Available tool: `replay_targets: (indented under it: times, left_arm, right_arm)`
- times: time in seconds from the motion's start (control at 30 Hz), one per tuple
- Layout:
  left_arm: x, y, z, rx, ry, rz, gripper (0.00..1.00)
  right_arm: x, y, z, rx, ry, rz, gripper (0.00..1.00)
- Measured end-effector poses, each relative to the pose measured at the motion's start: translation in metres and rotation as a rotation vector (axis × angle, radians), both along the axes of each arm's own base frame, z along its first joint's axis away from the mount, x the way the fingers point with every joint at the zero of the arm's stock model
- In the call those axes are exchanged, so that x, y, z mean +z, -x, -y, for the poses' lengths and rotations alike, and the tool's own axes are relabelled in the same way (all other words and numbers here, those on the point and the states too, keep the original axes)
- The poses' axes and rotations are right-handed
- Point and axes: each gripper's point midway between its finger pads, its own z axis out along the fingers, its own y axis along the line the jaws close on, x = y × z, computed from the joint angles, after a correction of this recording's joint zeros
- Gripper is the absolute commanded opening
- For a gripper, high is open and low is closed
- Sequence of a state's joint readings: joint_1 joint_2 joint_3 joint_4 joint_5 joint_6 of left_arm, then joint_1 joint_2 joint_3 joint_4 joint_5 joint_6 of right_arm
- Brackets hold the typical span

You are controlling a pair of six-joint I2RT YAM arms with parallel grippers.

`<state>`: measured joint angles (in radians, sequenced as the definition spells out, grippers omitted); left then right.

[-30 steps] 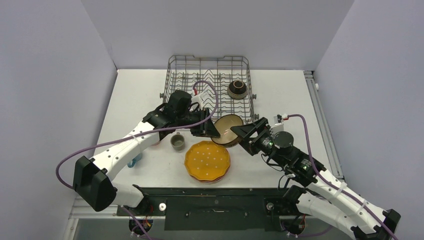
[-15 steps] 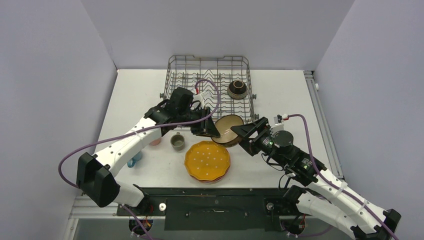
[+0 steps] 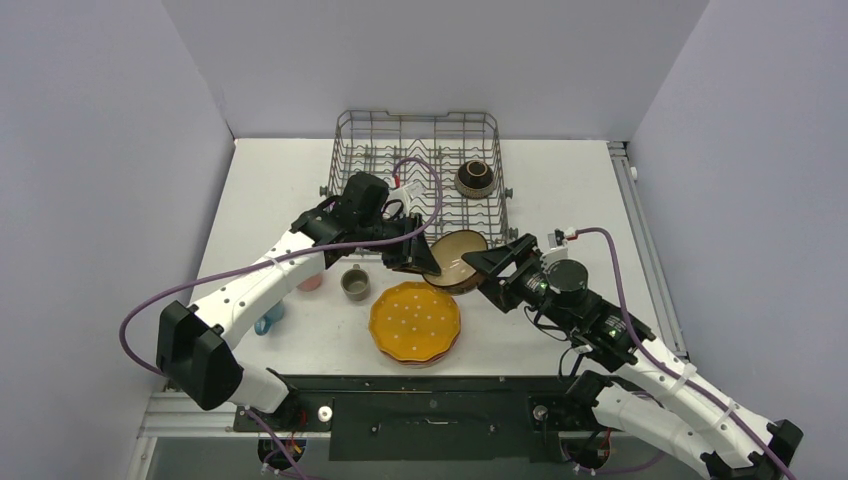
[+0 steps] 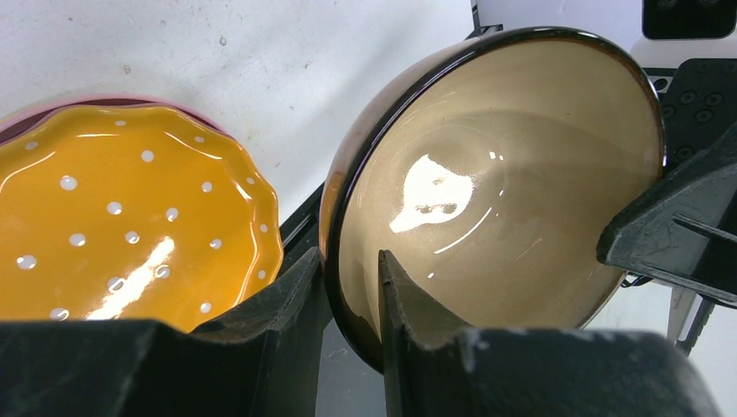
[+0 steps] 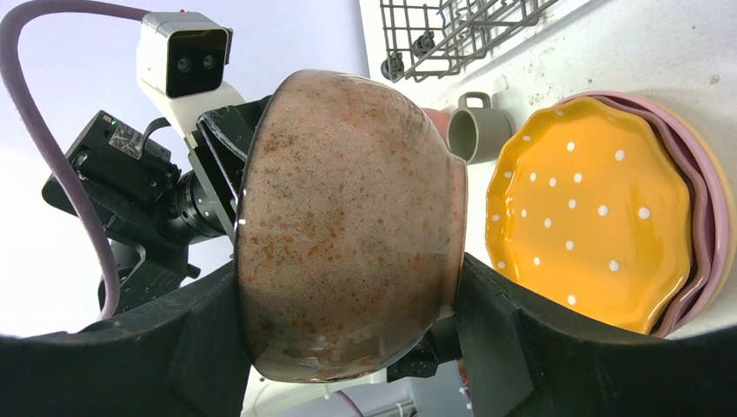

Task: Load the mixed dishes into the dish rack
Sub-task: Pick up the bowl from the center of the board.

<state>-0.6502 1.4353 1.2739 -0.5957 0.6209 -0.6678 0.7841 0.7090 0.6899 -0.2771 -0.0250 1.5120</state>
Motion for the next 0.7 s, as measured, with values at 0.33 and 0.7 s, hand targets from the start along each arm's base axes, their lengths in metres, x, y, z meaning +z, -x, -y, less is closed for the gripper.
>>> replay_targets:
  times: [0.33, 0.7]
  left_arm:
    - [-0.001, 0.004, -0.002, -0.021, -0.001, -0.012, 0.0]
    - [0.002, 0.007, -0.001, -0.037, 0.01, -0.015, 0.0]
  right_arm:
    - [0.002, 0.006, -0.003, 0.048, 0.031, -0.011, 0.06]
    - [0.005, 0.014, -0.003, 0.088, 0.058, -0.011, 0.27]
